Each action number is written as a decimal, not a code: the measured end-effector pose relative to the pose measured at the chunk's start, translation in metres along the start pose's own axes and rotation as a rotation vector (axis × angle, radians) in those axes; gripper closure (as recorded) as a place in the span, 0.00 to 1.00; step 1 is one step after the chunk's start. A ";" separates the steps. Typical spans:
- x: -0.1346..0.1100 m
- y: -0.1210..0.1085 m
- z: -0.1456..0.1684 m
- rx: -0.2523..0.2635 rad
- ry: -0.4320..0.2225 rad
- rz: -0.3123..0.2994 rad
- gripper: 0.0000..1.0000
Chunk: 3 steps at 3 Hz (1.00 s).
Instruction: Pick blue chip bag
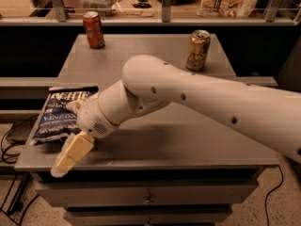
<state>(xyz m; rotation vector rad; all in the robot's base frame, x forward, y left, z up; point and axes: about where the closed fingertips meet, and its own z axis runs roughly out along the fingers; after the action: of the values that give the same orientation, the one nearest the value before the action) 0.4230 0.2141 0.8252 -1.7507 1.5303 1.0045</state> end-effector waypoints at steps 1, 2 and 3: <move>-0.001 0.000 0.000 0.000 0.000 0.000 0.00; -0.001 0.000 -0.001 0.000 0.000 0.000 0.16; -0.002 0.000 -0.002 0.001 0.000 0.000 0.39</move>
Offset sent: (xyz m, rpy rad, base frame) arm 0.0375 -0.0244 0.0364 0.0253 -0.0006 -0.1561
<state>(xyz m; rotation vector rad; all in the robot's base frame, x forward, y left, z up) 0.4232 0.2140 0.8280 -1.7500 1.5307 1.0041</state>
